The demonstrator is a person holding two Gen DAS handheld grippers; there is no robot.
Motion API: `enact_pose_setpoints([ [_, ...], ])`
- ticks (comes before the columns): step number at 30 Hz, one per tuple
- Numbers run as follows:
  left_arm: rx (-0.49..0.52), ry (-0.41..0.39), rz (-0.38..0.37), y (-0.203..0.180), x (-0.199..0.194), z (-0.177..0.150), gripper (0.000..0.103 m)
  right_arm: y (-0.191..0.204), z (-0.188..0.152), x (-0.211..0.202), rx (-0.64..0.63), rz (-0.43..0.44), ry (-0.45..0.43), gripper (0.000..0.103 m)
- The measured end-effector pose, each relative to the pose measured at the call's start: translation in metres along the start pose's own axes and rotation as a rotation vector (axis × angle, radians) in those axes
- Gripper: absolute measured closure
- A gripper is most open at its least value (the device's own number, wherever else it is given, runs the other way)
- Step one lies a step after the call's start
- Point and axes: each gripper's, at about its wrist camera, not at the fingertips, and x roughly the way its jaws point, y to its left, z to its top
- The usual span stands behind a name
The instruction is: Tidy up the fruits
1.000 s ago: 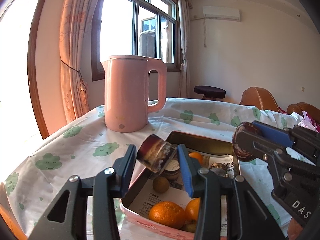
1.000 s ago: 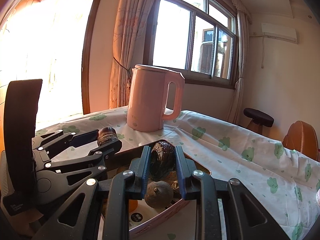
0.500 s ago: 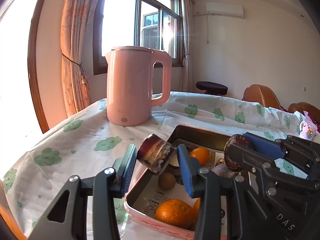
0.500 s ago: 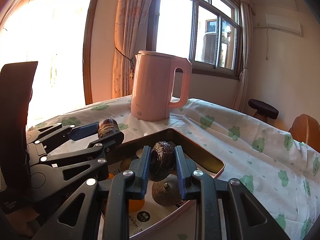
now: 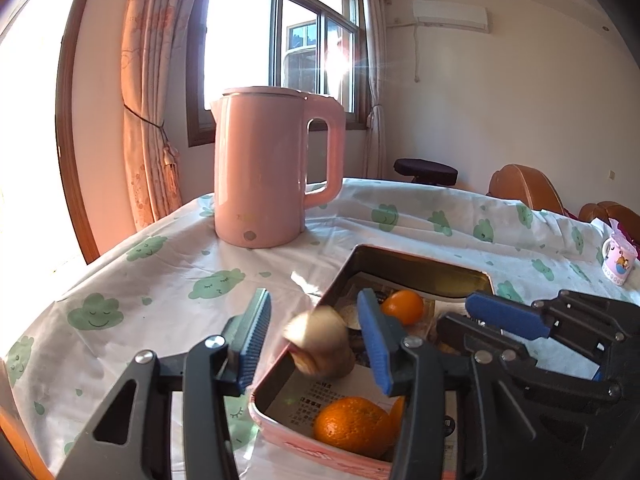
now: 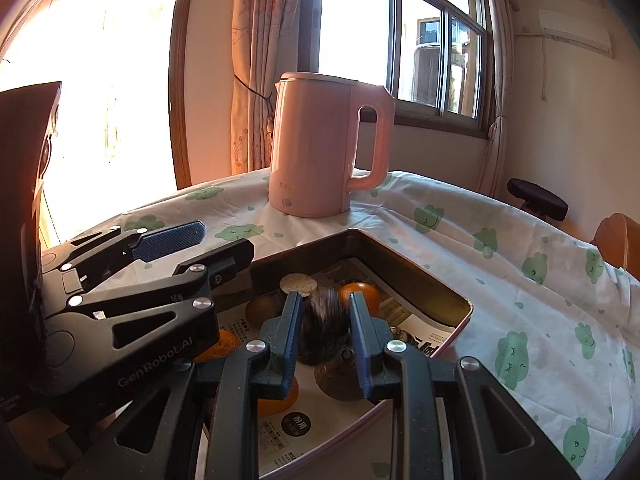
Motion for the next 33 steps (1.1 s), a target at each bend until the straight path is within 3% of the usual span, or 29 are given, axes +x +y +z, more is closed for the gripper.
enact_pose_setpoints([
  [4, -0.018, -0.02, 0.007, 0.003, -0.005, -0.001, 0.031, -0.004, -0.001, -0.004, 0.017, -0.002, -0.01, 0.075],
  [12, -0.008, -0.085, -0.031, -0.011, -0.019, 0.001, 0.025, -0.027, -0.006, -0.029, 0.075, -0.105, -0.082, 0.043],
  [15, 0.0, -0.1, -0.032, -0.017, -0.021, 0.001, 0.02, -0.035, -0.008, -0.037, 0.09, -0.165, -0.112, 0.037],
  [33, 0.008, -0.118, -0.026, -0.024, -0.022, -0.002, 0.015, -0.043, -0.017, -0.044, 0.107, -0.217, -0.158, 0.035],
])
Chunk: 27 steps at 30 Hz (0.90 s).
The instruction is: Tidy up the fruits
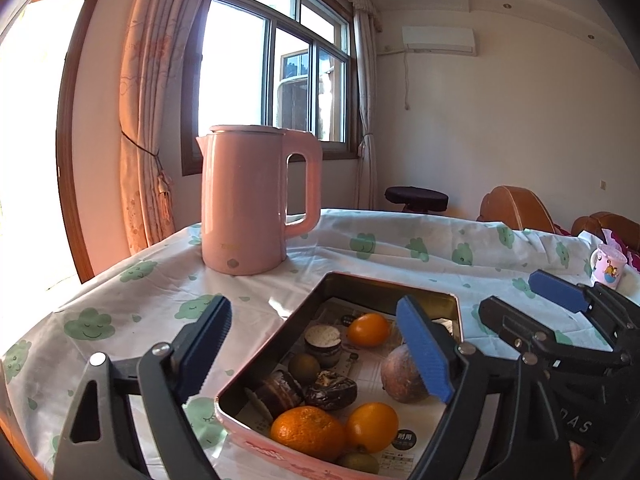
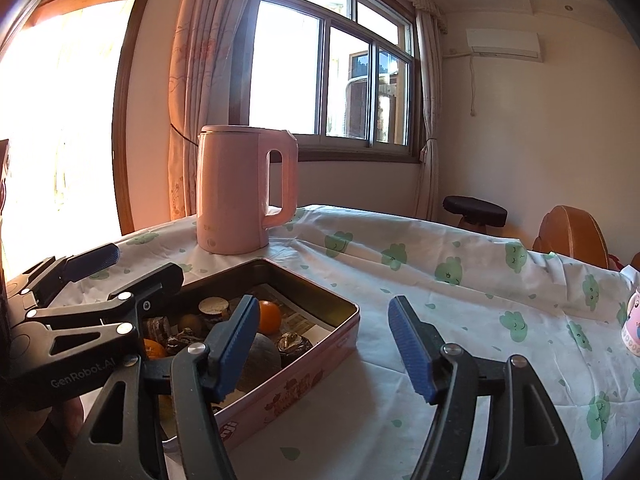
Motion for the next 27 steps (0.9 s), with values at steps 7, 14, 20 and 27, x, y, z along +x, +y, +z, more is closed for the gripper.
enact_pose_setpoints([
  [7, 0.002, -0.007, 0.005, 0.0, -0.003, 0.0, 0.014, -0.002, 0.0, -0.002, 0.013, -0.002, -0.009, 0.031],
  [14, -0.001, -0.008, 0.005, -0.001, -0.004, 0.0, 0.011, -0.004, -0.001, -0.005, 0.018, -0.008, -0.022, 0.026],
  [20, -0.001, -0.008, 0.006, -0.001, -0.004, 0.0, 0.011, -0.006, -0.001, -0.007, 0.031, -0.014, -0.026, 0.021],
  [27, -0.008, -0.013, 0.008, 0.0, -0.006, 0.001, 0.003, -0.012, -0.002, -0.009, 0.056, -0.022, -0.03, 0.017],
])
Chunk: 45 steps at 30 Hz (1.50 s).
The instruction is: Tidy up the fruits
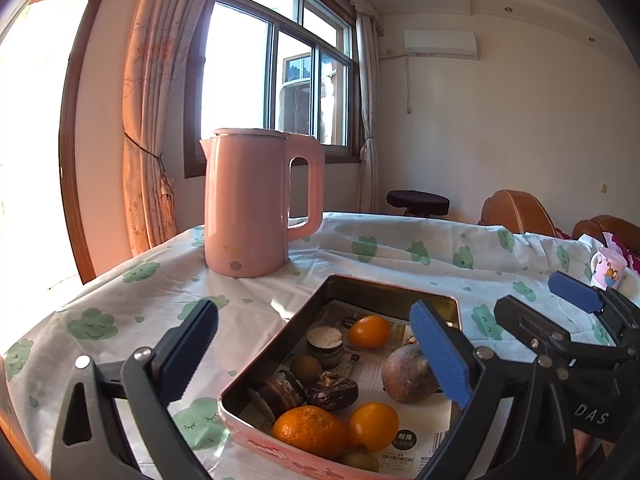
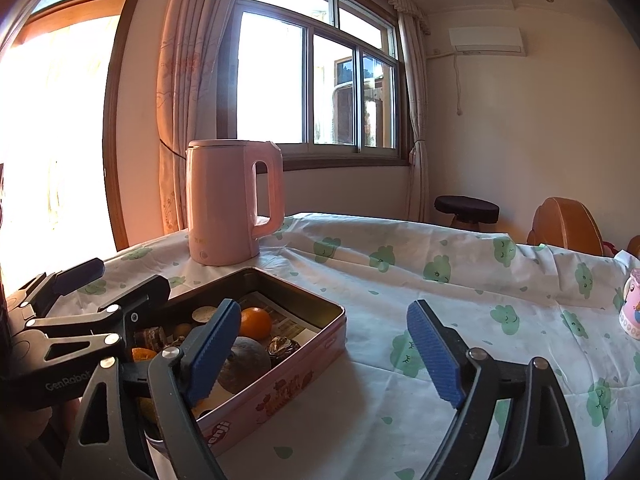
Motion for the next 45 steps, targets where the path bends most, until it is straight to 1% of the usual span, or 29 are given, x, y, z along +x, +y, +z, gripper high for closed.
enact_pose_setpoints([
  [11, -0.001, 0.003, -0.002, 0.0011, -0.0003, 0.0006, 0.0, -0.0034, -0.0005, -0.0014, 0.016, -0.007, -0.001, 0.015],
  [18, 0.011, 0.004, -0.001, -0.0002, 0.0005, 0.0015, 0.0, -0.0058, -0.0008, -0.0023, 0.026, -0.017, -0.003, 0.012],
  [24, 0.018, 0.012, -0.009, -0.0021, 0.0023, 0.0007, 0.0, -0.0066, -0.001, -0.0035, 0.03, -0.02, -0.003, 0.011],
  [33, 0.02, -0.003, -0.007, -0.0024, 0.0004, -0.0001, 0.0, -0.0072, -0.0013, -0.0046, 0.029, -0.024, -0.003, 0.01],
  [45, 0.021, -0.002, -0.006, -0.0023, -0.0003, -0.0004, 0.0, -0.0072, -0.0014, -0.0049, 0.027, -0.027, -0.002, 0.01],
])
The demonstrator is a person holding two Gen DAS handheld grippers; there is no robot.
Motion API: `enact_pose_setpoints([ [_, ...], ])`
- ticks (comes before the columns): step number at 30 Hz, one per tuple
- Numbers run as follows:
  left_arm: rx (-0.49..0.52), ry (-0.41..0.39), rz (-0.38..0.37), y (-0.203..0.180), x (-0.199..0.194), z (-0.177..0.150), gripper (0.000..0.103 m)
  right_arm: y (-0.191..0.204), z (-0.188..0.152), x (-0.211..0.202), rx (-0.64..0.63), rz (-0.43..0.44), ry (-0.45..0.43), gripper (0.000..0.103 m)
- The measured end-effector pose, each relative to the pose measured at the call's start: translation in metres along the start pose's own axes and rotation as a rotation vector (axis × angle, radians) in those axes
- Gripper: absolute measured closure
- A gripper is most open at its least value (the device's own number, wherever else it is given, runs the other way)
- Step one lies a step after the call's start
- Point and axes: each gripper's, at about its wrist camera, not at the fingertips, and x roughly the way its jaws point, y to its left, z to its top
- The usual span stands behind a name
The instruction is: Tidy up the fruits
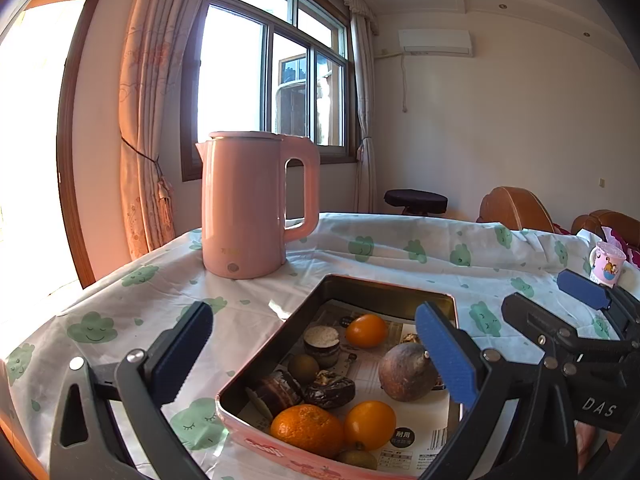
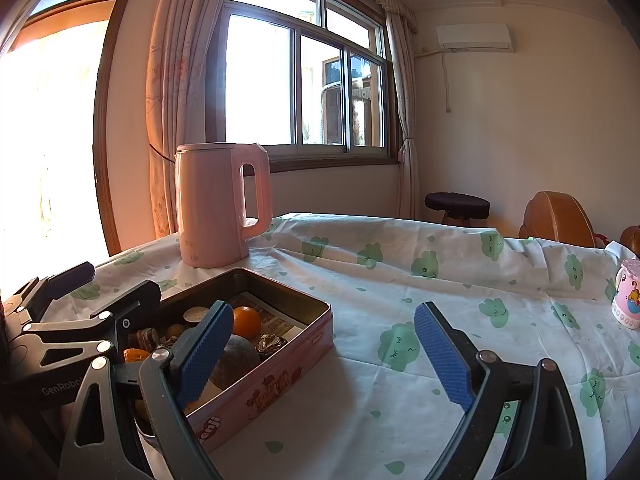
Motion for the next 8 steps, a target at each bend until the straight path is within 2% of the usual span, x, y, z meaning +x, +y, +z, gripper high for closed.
enact_pose_setpoints([
  [8, 0.004, -0.005, 0.001, 0.0004, -0.0016, 0.0, 0.0, 0.0002, -0.0001, 0.0, 0.003, 0.0, -0.003, 0.01],
])
